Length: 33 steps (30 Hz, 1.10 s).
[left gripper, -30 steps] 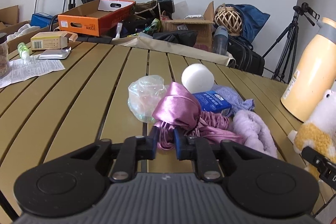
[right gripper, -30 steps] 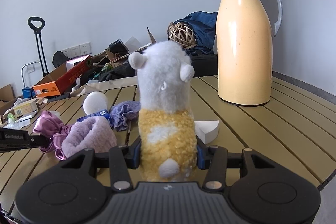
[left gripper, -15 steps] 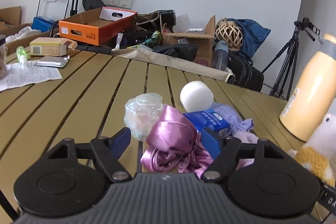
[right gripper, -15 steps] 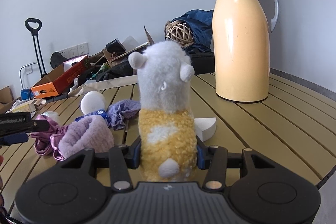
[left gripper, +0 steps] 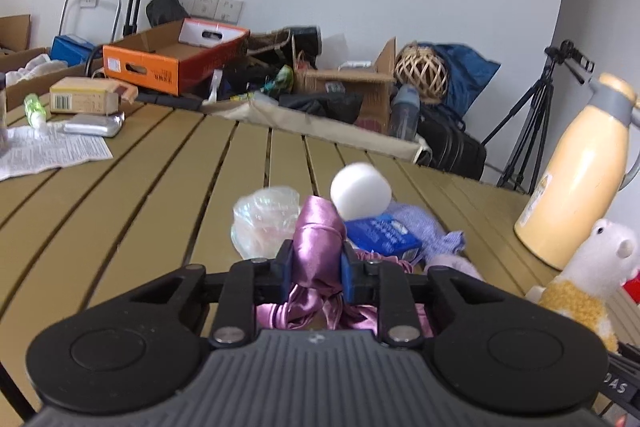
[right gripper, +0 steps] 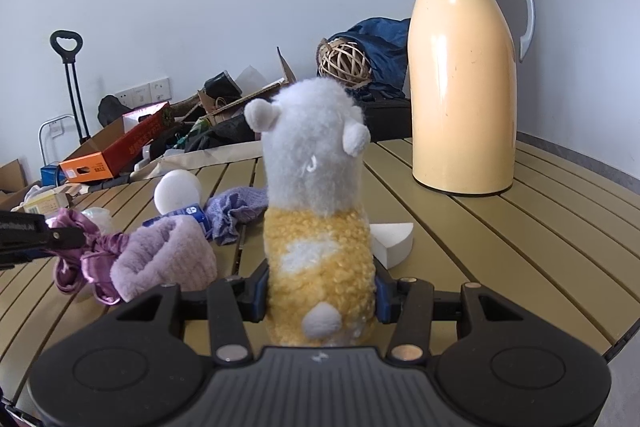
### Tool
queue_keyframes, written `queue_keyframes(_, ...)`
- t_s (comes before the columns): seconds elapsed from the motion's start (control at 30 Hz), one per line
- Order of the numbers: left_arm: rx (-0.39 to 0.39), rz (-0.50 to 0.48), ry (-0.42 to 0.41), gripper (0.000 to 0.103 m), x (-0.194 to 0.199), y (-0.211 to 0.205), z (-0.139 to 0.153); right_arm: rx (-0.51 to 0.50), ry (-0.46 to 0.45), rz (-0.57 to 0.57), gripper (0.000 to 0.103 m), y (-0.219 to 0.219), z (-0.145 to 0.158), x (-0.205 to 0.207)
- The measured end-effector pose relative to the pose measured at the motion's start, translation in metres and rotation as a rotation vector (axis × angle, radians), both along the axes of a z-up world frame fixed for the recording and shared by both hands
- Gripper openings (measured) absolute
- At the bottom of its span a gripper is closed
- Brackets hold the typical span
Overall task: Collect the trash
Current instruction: 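Carry the pink scrunchie and white plush off the table toward the black bin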
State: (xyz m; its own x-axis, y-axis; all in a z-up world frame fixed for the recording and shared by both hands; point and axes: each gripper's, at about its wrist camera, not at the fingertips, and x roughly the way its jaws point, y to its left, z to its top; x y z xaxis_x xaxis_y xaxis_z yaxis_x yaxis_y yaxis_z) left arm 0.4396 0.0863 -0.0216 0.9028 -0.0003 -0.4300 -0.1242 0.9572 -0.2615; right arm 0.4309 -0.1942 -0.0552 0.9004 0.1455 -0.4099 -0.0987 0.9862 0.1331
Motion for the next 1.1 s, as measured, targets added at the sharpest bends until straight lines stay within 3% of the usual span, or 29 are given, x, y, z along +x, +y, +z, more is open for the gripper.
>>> queue_keyframes(0.37,0.091,-0.032,-0.096,0.023,-0.048,-0.004,0.028,-0.023,-0.027,0.043,0.047,0.003,0.005,-0.019)
queue_keyframes(0.7,0.144,-0.085,-0.136,0.023,-0.106,-0.021,0.032,-0.043,-0.058,0.100,0.047,0.007,0.006,-0.077)
queue_keyframes(1.1,0.116,-0.164,-0.127,0.023,-0.183,-0.044,0.019,-0.013,-0.042,0.159,0.047,0.005,-0.001,-0.152)
